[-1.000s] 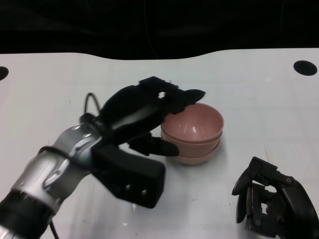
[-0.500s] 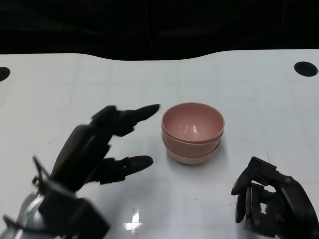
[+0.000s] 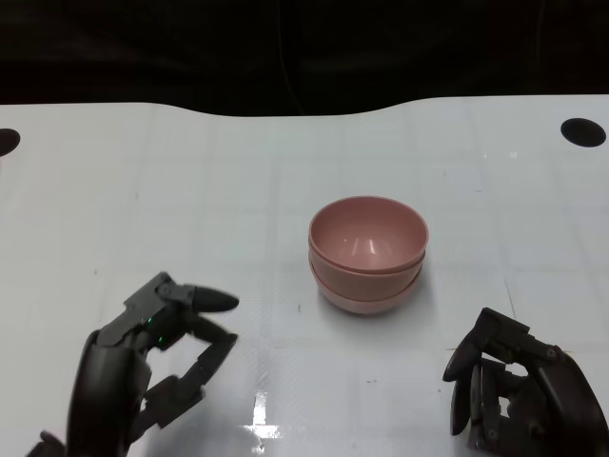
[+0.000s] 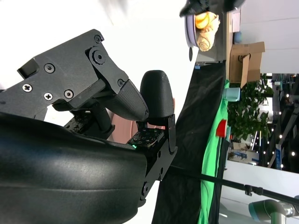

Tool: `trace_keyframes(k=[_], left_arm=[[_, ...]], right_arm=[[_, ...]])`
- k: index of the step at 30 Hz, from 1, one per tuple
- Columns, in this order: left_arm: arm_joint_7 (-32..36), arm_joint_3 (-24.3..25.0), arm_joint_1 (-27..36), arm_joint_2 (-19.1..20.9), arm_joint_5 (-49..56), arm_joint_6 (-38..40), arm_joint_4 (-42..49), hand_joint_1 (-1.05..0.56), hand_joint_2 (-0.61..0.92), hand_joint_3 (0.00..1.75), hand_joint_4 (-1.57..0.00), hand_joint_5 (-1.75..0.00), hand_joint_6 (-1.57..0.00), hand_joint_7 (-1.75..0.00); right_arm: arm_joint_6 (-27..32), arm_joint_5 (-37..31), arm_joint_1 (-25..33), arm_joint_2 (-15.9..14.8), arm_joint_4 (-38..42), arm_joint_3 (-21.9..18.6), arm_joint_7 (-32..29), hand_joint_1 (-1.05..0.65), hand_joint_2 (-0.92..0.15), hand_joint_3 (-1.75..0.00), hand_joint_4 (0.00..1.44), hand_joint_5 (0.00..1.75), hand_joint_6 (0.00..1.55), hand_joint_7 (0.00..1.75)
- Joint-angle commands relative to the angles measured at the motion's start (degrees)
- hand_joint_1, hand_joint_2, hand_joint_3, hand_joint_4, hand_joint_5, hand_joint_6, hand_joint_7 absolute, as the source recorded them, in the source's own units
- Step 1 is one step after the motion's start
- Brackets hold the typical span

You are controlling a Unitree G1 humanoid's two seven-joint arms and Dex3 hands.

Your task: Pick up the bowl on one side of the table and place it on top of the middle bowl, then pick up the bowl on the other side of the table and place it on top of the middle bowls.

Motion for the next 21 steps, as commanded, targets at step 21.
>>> trace_keyframes(k=[21], left_arm=[[-15.1,6.0,-0.9,-2.9,-9.2,10.3,2.1,-0.19,0.56,1.04,-0.83,-1.69,-0.79,-1.46]], right_arm=[[-0.5,2.0,-2.0,-0.6,1.9,-2.0,2.1,-0.10,-0.38,-1.44,0.85,1.72,0.83,1.45]])
